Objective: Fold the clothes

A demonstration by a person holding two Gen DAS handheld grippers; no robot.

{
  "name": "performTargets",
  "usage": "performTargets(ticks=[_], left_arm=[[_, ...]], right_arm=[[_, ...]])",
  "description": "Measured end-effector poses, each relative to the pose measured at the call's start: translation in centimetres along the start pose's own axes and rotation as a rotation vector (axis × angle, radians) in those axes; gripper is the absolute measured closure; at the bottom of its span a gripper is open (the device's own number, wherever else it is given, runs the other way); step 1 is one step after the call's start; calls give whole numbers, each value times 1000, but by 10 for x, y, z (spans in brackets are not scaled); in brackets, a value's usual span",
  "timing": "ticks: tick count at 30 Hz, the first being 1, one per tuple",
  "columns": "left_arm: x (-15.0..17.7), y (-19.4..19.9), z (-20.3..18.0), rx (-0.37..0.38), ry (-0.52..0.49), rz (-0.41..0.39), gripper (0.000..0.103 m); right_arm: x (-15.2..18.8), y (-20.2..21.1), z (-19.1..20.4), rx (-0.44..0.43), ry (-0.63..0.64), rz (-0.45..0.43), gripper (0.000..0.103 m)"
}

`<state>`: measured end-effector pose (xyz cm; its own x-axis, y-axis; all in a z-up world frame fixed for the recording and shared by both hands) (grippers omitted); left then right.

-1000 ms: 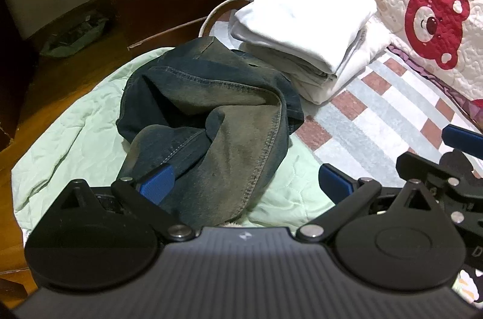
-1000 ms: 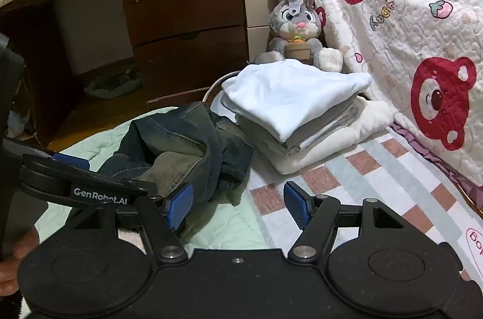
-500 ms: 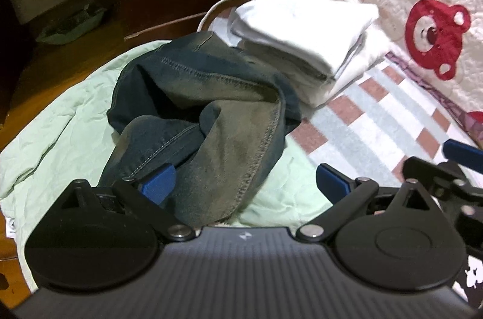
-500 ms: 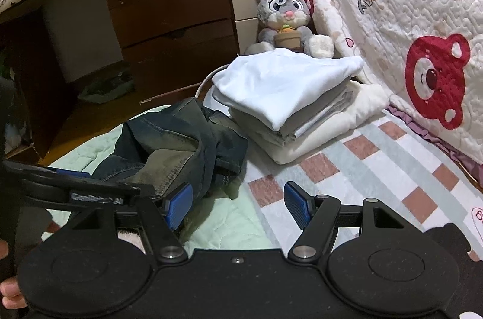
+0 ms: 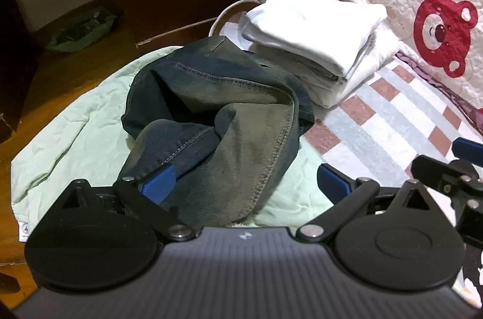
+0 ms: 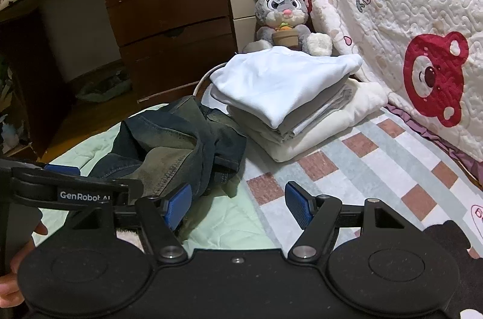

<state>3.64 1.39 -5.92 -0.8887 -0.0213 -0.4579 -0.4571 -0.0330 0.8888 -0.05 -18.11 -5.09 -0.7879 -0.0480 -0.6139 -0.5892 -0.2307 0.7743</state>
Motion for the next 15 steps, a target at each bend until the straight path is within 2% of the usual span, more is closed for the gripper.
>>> performTargets(ticks=[15], left_arm=[[1,0,-1,4,-6,15,2]], right_arm=[[2,-1,4,-15,9,6,28]])
Point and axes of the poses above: each gripper's, at about its wrist camera, not at the fingertips, and y roughly against the way its jaws point, z to its left, x to its underside, the point moved 6 cm from there along -y, roughly the way its jaws point, and after that the axes turned 13 degrees about z, right-handed, at the moved point
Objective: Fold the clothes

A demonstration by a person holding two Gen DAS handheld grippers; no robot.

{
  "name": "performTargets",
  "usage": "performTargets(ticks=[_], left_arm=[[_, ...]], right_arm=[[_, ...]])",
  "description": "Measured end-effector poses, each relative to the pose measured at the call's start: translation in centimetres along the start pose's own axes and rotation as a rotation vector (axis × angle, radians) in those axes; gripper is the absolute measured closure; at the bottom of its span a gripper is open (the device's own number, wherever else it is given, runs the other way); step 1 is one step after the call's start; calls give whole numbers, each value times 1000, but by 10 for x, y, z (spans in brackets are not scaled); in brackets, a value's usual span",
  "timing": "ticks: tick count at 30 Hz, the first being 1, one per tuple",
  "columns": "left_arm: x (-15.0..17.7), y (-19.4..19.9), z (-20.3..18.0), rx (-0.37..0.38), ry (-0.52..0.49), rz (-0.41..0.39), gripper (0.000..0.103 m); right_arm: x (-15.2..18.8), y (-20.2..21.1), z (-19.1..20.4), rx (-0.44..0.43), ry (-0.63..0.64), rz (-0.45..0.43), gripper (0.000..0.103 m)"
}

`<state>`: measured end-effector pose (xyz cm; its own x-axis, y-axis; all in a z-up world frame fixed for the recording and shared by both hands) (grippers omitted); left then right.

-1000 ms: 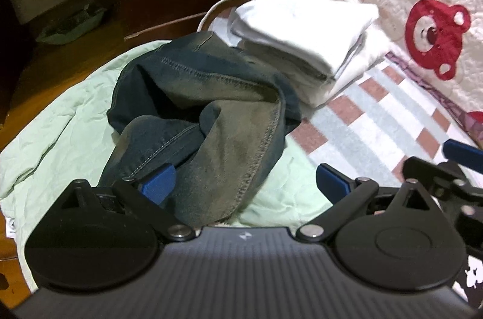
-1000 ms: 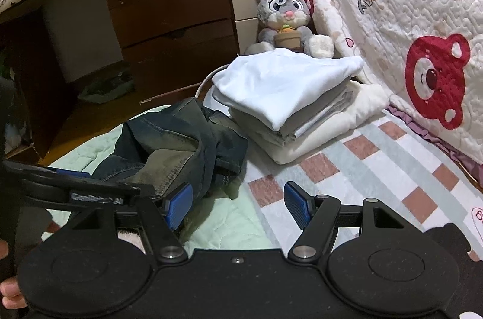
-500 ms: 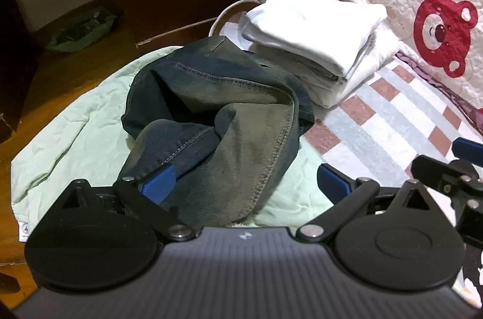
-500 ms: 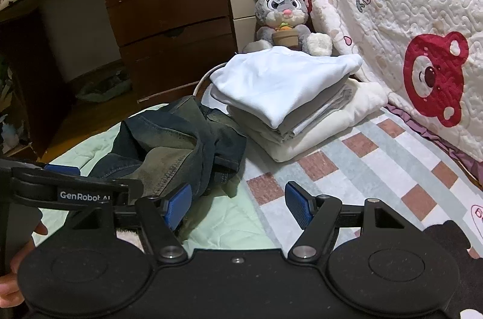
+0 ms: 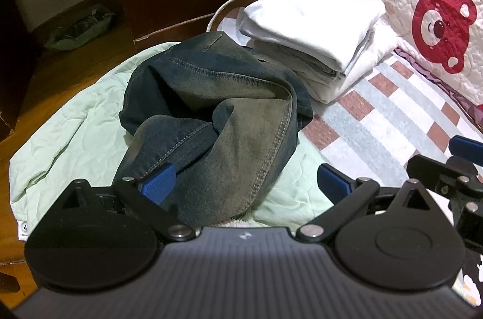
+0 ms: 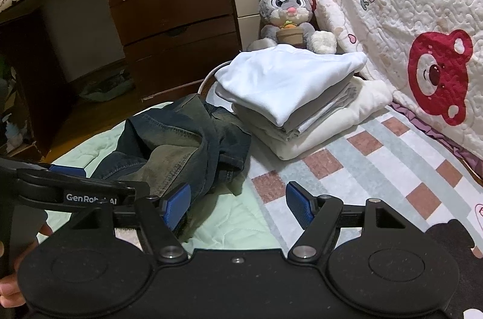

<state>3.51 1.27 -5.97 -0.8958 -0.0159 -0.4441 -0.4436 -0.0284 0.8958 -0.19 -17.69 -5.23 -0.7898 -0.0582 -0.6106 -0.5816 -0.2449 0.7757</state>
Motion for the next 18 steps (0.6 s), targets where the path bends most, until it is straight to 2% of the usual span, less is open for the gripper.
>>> performTargets(ticks=[18], left_arm=[[1,-6,1,-5,-6,18,1]], right_arm=[[0,-1,2,-13,-7,5,27]])
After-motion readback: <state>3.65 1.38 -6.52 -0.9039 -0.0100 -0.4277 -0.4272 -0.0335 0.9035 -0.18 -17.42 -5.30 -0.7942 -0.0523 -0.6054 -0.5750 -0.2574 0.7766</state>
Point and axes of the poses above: each gripper's, at about its wrist camera, not at the fingertips, and y roughly against the way its jaws point, z to its left, x to its underside, the point moved 6 cm from there along -y, roughly the way its jaws point, and after that the axes turned 13 degrees about z, right-handed, at the moved point
